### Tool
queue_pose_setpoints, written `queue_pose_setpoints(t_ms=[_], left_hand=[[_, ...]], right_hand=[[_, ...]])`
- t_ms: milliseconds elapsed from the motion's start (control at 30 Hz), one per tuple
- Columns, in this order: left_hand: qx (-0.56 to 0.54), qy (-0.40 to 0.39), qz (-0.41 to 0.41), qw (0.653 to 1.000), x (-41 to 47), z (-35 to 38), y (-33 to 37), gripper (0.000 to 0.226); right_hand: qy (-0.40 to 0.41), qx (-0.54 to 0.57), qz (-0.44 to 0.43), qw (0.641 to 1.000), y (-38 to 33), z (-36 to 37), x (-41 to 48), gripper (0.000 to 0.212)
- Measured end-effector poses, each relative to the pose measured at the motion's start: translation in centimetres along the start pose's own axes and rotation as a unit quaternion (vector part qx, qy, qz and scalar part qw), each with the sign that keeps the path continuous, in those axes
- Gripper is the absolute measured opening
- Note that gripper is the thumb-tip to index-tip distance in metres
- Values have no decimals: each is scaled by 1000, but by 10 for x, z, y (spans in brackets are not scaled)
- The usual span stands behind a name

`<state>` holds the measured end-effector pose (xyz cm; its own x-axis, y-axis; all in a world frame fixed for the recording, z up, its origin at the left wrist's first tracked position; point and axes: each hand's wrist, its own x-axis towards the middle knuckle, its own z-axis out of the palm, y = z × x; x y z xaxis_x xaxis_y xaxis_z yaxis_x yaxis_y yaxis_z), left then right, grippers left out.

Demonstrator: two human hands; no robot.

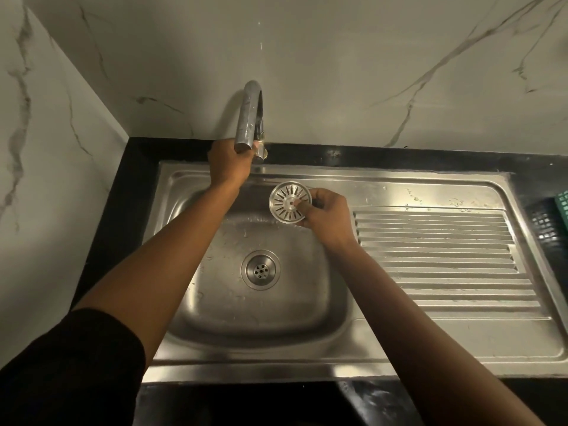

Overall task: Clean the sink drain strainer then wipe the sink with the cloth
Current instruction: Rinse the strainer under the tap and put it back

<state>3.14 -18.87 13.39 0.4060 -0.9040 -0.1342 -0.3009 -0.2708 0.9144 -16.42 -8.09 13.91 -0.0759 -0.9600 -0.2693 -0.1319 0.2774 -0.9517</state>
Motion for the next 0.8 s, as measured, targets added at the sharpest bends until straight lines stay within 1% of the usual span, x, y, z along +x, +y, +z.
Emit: queue_pose_setpoints(t_ms=[33, 67, 167, 233, 333, 433, 500, 567, 700, 800], left_hand=[[-14, -5, -14, 1000, 3, -1, -3, 21], [-31, -14, -32, 999, 4, -4, -5, 19], [-76, -48, -81, 993, 14, -10, -16, 21], [-103, -65, -93, 988, 4, -17, -15, 15], [-119, -107, -111, 981, -24, -32, -18, 19], [-89, -170, -154, 969, -48, -48, -33, 26], [-110, -202, -177, 957, -62, -57, -38, 27], [-151, -212, -191, 946, -72, -64, -39, 26], [-161, -228, -186, 942, -78, -74, -45, 27], [-163, -197, -172, 951, -77, -78, -48, 22]], right_hand=[[0, 1, 3, 1000, 0, 1, 1, 13], [-1, 1, 6, 1000, 0, 3, 2, 14], [-9, -10, 10, 1000, 0, 9, 5, 18], [-13, -28, 8, 1000, -2, 14, 7, 17], [-26, -31, 24, 999, -5, 25, 9, 16], [-48, -46, 27, 997, -8, 38, 10, 16], [-57, -63, 24, 996, -13, 45, 9, 14], [-62, -75, 23, 995, -17, 50, 10, 15], [-67, -102, 21, 992, -20, 62, 15, 16], [-73, -156, 10, 985, -24, 73, 19, 12]])
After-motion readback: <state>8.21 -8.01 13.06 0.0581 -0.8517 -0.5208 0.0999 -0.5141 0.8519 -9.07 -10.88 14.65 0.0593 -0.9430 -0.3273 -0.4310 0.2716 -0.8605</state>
